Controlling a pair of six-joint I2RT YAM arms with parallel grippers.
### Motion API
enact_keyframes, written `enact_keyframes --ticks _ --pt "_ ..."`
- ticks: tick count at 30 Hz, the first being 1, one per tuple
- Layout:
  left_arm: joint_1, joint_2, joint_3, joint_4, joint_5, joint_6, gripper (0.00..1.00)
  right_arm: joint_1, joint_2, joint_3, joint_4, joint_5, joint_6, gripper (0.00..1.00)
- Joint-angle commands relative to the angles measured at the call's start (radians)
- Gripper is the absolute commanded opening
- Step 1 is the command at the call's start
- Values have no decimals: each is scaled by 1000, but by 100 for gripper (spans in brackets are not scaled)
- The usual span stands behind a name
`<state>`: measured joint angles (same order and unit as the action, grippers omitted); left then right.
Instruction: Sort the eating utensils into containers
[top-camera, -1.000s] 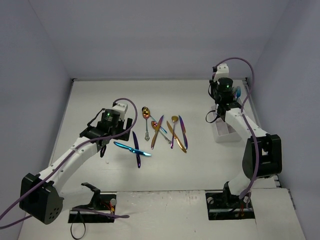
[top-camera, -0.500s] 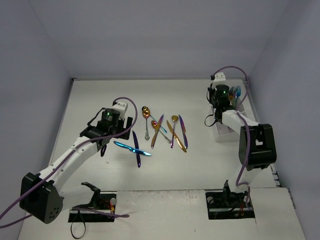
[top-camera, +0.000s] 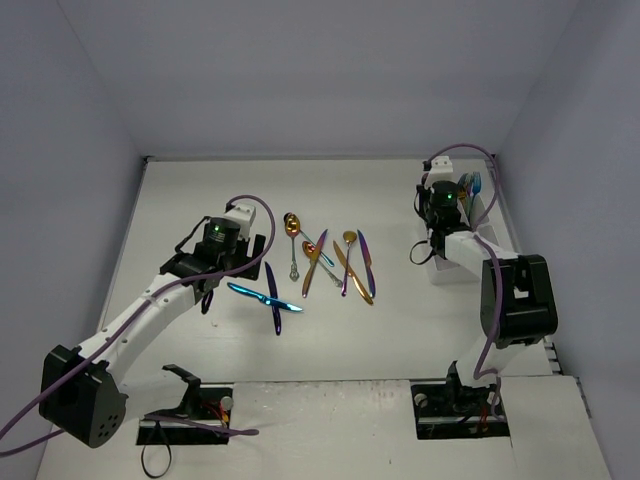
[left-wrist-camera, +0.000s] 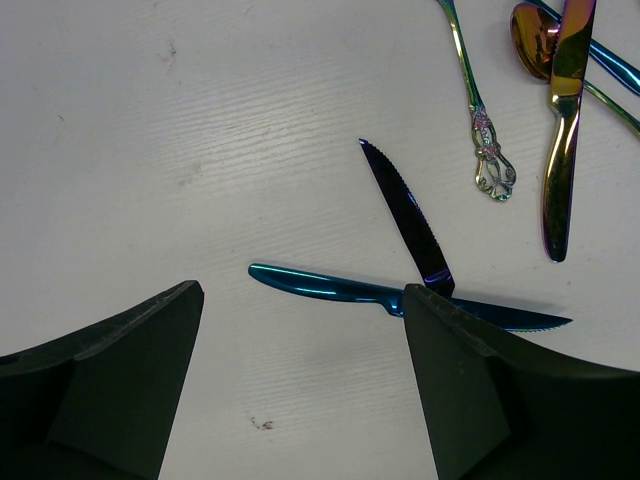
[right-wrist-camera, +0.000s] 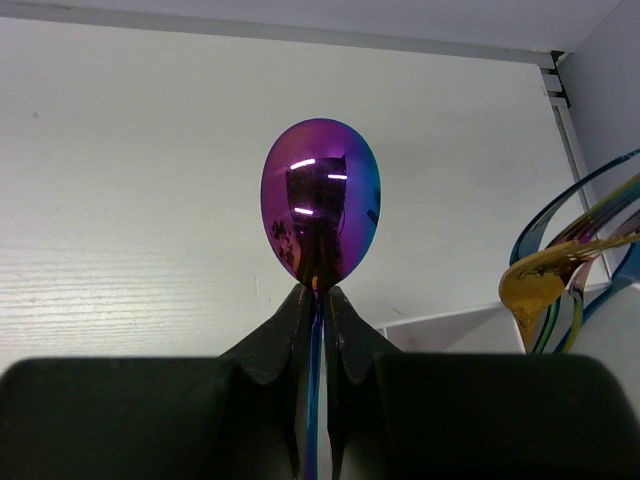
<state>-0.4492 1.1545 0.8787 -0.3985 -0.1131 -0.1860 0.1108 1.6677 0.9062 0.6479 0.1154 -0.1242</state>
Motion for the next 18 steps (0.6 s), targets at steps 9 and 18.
enact_keyframes --ticks 9,18 --pt "9 -32 9 49 -6 15 78 -4 -117 6 -22 4 8 28" --pt "9 -27 12 47 0 14 78 76 -214 72 -208 -24 105 38"
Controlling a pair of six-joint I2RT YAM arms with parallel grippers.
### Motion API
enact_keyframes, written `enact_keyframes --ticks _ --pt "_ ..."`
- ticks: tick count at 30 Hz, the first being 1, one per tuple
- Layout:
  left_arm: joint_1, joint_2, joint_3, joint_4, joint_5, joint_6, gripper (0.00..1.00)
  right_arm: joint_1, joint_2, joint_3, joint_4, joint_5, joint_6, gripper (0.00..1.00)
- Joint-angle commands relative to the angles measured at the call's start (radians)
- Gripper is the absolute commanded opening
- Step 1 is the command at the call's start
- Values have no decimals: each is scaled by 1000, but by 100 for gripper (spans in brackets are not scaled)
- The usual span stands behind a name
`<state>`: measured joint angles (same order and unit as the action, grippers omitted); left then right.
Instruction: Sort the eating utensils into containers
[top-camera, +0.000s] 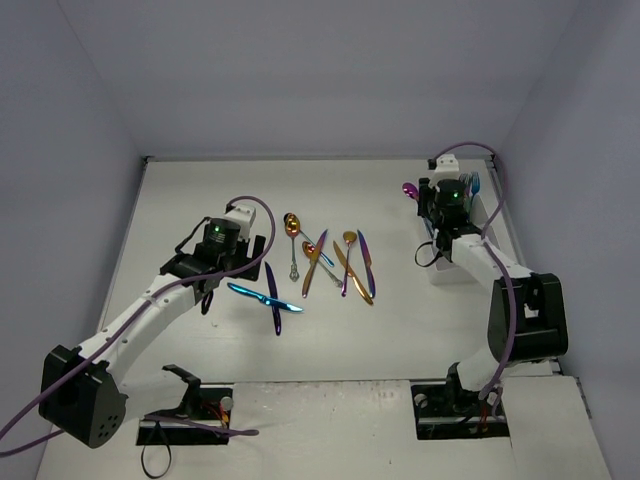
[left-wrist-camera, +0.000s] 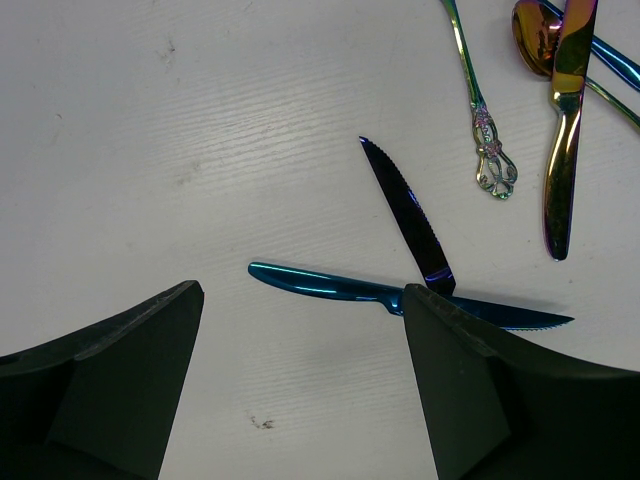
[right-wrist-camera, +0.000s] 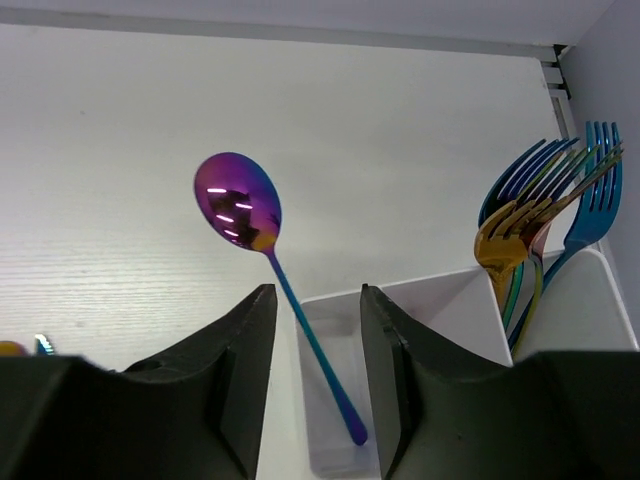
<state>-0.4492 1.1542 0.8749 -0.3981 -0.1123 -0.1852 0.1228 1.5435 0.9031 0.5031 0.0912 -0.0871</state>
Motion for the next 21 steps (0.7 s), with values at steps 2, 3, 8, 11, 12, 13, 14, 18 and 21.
enact_keyframes --ticks 2,3,8,11,12,13,14,18,21 --pt "9 -25 17 48 -1 14 78 129 -98 84 -131 34 116 40" --pt "9 -25 18 47 -1 14 78 163 -98 87 -151 45 146 41" --pt "9 -20 19 44 -4 16 78 279 -55 104 -257 49 312 43" --pt "9 -11 23 38 -7 15 78 372 1 121 -326 52 446 43" --pt "9 -10 26 34 -4 15 78 388 12 124 -338 57 466 43" --pt "9 -8 27 32 -4 14 78 402 27 126 -341 61 491 43" --pt "9 -6 27 32 -4 13 78 412 45 130 -343 65 522 43" --pt "9 -2 28 32 -3 12 78 437 115 156 -351 80 608 39" --pt "9 4 30 28 -1 12 78 449 160 198 -374 102 645 36"
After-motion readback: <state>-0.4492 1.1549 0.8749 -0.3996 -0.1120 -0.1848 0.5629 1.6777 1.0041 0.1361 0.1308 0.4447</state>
